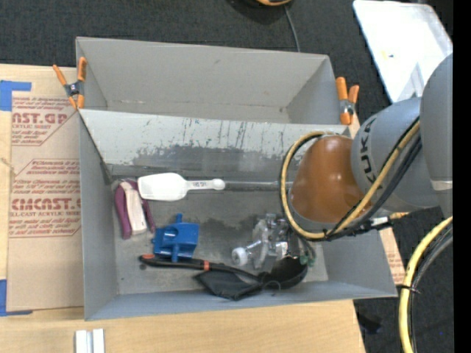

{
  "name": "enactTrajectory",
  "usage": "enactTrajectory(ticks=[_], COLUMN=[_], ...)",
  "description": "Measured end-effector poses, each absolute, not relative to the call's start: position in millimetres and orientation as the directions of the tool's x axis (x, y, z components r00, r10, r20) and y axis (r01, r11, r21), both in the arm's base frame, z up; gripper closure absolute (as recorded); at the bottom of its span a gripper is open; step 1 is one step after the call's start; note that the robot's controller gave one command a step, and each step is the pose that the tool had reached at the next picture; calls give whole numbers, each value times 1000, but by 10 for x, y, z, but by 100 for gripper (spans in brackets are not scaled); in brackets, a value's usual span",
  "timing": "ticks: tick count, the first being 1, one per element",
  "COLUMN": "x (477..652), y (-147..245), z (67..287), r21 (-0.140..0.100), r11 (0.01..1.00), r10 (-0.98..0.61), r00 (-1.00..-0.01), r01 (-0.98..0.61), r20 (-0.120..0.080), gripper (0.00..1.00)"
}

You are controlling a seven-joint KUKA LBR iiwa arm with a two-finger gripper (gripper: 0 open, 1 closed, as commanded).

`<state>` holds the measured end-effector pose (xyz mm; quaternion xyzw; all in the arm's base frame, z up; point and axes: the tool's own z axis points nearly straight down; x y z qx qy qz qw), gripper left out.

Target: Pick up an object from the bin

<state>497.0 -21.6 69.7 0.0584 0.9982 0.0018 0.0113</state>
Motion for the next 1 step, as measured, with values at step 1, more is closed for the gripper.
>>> enactTrajectory(ticks=[1], x=[4970], y=[-217], z=[697], r21=[5], r11=[993], r10=[117], r00=[-993], r01=[117], r20=[-22], gripper=[100])
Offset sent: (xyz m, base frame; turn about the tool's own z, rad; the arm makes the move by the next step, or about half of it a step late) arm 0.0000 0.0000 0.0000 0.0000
